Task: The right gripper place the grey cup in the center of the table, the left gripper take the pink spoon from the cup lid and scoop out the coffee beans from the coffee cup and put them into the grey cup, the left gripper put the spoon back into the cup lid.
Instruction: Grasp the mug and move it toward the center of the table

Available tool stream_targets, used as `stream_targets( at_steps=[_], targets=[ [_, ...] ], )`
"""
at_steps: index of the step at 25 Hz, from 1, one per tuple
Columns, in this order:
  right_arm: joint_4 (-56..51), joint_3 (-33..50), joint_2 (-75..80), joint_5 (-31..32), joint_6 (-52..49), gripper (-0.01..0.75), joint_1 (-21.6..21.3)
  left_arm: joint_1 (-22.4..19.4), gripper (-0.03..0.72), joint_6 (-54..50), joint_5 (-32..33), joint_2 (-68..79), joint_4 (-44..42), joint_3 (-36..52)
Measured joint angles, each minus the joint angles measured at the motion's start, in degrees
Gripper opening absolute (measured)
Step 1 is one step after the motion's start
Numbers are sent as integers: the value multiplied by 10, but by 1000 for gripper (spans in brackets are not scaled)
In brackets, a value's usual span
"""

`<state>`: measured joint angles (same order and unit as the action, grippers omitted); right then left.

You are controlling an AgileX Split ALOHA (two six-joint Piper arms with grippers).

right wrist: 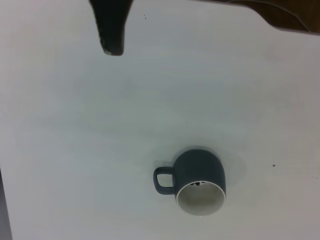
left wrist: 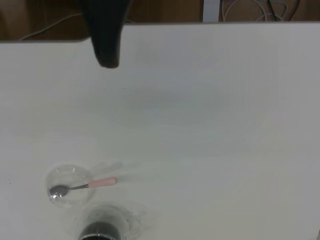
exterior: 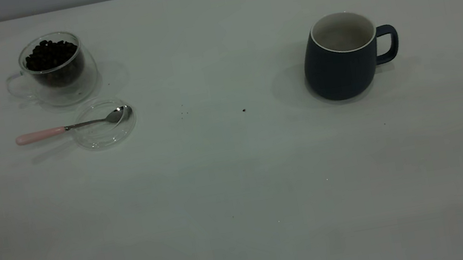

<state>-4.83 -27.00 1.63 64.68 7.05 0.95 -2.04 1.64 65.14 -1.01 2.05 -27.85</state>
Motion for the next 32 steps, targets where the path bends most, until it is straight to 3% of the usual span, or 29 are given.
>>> stream_targets(
  at_steps=[11, 20, 32],
  targets=[
    [-26, -34, 76, -28, 43, 591, 0, 0, 588, 0, 0, 0, 0, 0],
    [-38, -143, 449, -178, 110, 591, 0, 0, 588, 0, 0, 0, 0, 0],
    [-51, -341, 924, -218, 395, 591, 0, 0, 588, 1, 0, 0, 0, 0]
  ],
)
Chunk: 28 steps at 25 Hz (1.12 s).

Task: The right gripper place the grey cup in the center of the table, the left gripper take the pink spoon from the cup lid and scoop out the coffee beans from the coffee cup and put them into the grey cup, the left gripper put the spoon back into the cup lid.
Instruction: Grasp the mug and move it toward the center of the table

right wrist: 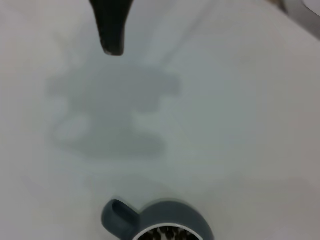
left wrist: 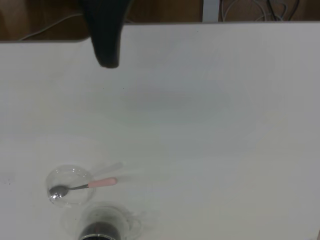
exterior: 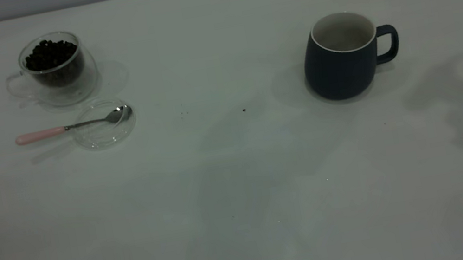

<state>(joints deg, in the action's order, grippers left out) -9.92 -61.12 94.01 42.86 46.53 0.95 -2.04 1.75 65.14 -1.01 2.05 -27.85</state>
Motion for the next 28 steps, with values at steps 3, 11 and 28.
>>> stream_targets(
  at_steps=[3, 11, 28],
  targets=[
    [0, -40, 87, -21, 64, 591, 0, 0, 588, 0, 0, 0, 0, 0],
    [1, -122, 256, -84, 193, 591, 39, 0, 588, 0, 0, 0, 0, 0],
    [23, -203, 394, -131, 212, 591, 119, 0, 588, 0, 0, 0, 0, 0]
  ],
)
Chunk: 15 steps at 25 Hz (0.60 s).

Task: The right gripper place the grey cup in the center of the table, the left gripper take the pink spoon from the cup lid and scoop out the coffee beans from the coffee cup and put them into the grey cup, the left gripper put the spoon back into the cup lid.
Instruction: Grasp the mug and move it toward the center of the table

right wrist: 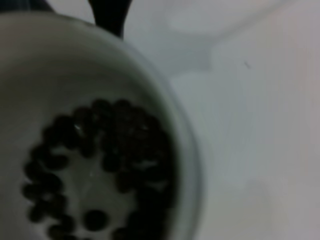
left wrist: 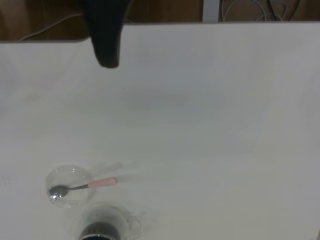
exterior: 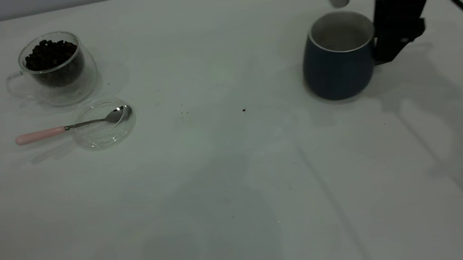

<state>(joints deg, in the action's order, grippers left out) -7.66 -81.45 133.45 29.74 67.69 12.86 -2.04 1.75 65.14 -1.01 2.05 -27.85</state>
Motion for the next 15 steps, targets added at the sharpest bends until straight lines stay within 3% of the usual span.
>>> stream_targets(
  at_steps=[7, 15],
  targets=[
    [-45, -1, 1, -34, -7, 591, 71, 0, 588, -2, 0, 0, 0, 0],
    [-163, -1, 2, -108, -22, 591, 123, 0, 588, -2, 0, 0, 0, 0]
  ],
)
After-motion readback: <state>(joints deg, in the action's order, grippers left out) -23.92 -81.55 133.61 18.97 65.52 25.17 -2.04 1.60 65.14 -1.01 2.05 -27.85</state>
